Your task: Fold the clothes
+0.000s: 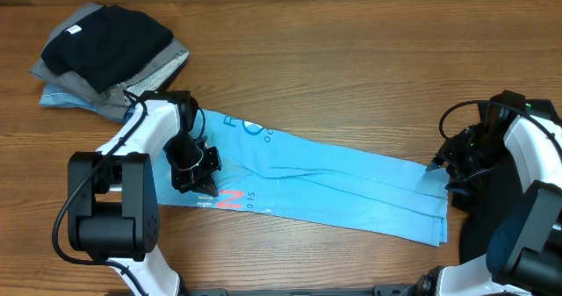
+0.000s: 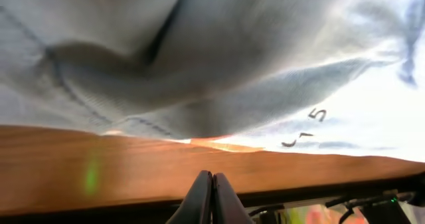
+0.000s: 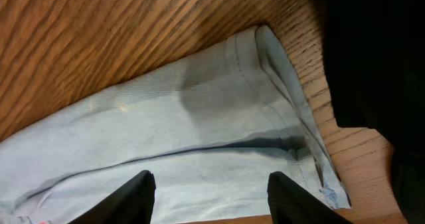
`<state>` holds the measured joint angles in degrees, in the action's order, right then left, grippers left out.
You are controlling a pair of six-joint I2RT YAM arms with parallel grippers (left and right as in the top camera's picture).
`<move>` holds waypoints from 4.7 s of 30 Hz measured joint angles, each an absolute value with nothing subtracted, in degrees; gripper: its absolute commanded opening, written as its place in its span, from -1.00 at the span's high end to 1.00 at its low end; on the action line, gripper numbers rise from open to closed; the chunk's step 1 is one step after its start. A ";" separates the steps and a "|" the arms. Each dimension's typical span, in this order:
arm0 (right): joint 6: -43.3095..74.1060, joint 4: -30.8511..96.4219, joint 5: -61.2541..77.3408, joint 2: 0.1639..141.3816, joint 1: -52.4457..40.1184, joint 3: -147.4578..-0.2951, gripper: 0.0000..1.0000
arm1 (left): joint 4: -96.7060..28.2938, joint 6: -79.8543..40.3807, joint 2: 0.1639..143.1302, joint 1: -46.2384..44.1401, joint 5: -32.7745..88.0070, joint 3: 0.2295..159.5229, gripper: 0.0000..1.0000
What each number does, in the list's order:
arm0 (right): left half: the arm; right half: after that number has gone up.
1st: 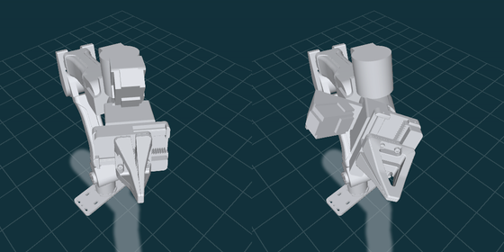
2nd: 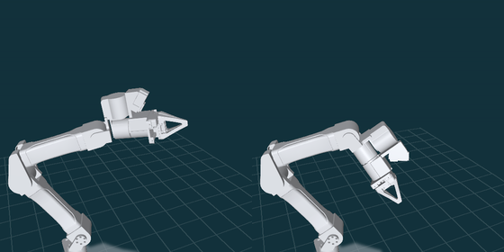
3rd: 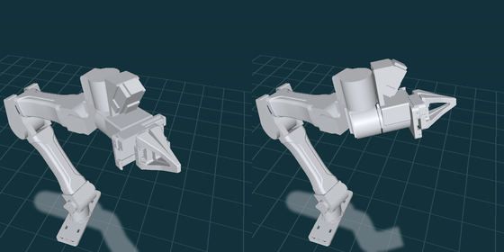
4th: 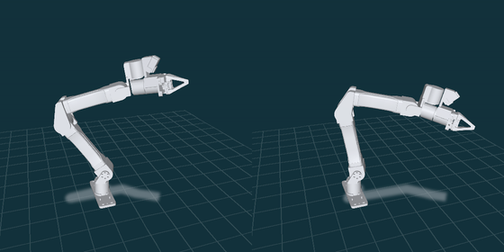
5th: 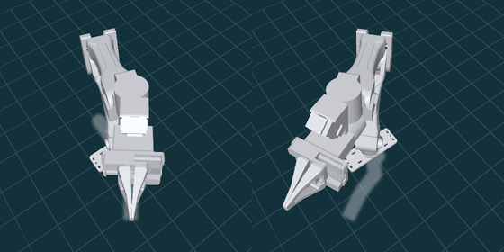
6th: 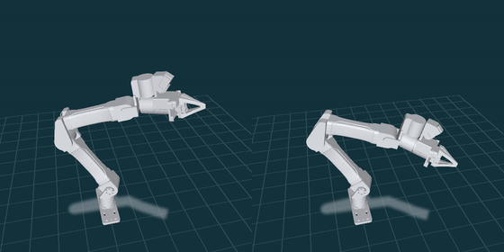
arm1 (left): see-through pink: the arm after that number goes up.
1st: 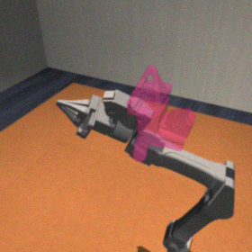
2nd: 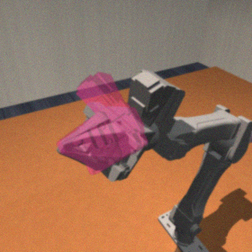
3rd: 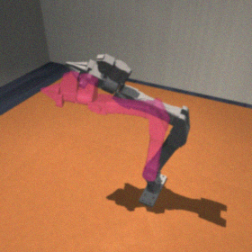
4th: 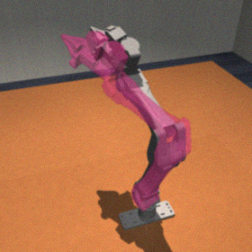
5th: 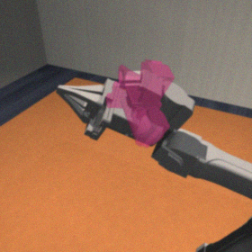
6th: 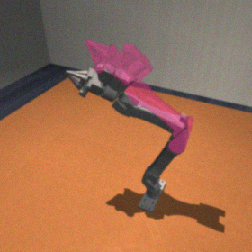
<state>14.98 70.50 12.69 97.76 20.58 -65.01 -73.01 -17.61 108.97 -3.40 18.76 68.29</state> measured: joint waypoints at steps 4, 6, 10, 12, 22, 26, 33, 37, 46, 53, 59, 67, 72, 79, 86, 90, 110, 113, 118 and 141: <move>14.96 70.50 12.71 97.76 20.58 -65.01 -0.16 | -71.83 -17.76 108.97 -3.40 13.52 68.29 0.34; 14.96 70.46 12.69 97.76 20.58 -65.01 -0.15 | -69.80 -18.02 108.97 -3.38 11.42 68.29 0.22; 14.96 70.35 12.71 97.76 20.58 -65.01 -0.16 | -65.65 -18.79 108.97 -3.38 9.15 68.40 0.21; 14.96 70.32 12.71 97.76 20.58 -65.01 -0.15 | -64.71 -19.38 108.97 -3.38 8.62 68.42 0.27; 14.94 70.24 12.71 97.76 20.60 -65.01 -0.15 | -65.73 -20.86 108.97 -3.40 8.40 68.40 0.92; 14.96 70.26 12.71 97.76 20.60 -65.01 -0.15 | -67.13 -20.95 108.97 -3.40 8.54 68.40 -0.13; 14.94 70.24 12.71 97.76 20.60 -65.01 -0.15 | -67.68 -21.28 108.97 -3.40 6.07 68.40 -0.50; 14.98 70.24 12.71 97.76 20.58 -65.01 -0.15 | -64.60 -21.63 108.97 -3.53 4.73 68.38 0.25; 14.96 70.26 12.69 97.76 20.58 -65.01 -0.15 | -68.42 -22.20 108.97 -4.51 8.19 67.83 0.91; 14.94 70.24 12.69 97.76 20.60 -65.01 -0.15 | -74.56 -22.15 108.97 -3.25 11.88 68.45 0.92; 14.96 70.26 12.73 97.76 20.58 -65.01 -0.15 | -74.81 -22.20 108.97 -2.90 12.43 69.25 -0.11; 14.96 70.26 12.69 97.76 20.60 -65.01 -0.15 | -71.81 -22.15 108.97 -0.51 7.25 69.87 -0.06; 14.96 70.24 12.69 97.76 20.60 -65.01 -0.15 | -64.53 -21.89 108.97 4.08 1.85 70.28 -0.07; 14.94 70.26 12.69 97.76 20.60 -65.01 -0.15 | -62.72 -19.03 108.97 3.70 1.74 70.11 -0.03; 14.96 70.26 12.71 97.76 20.58 -65.01 -0.15 | -62.81 -17.37 108.97 2.66 0.99 69.28 0.15; 14.96 70.24 12.71 97.76 20.60 -65.01 -0.15 | -62.72 -16.88 108.97 2.66 -0.93 69.23 0.23; 13.61 70.15 16.34 97.76 20.58 -65.01 -0.15 | -60.53 -12.80 108.97 2.66 0.43 65.36 0.76; 13.45 70.13 16.64 97.76 20.60 -65.01 -0.15 | -60.51 -12.25 108.97 2.63 1.41 65.21 0.86; 13.45 70.11 17.15 97.76 20.58 -65.01 -0.15 | -60.75 -11.99 108.97 2.66 1.91 65.21 0.92; 12.60 70.50 17.19 97.76 20.60 -65.01 -0.15 | -75.55 -15.46 108.97 4.16 -5.76 72.60 0.44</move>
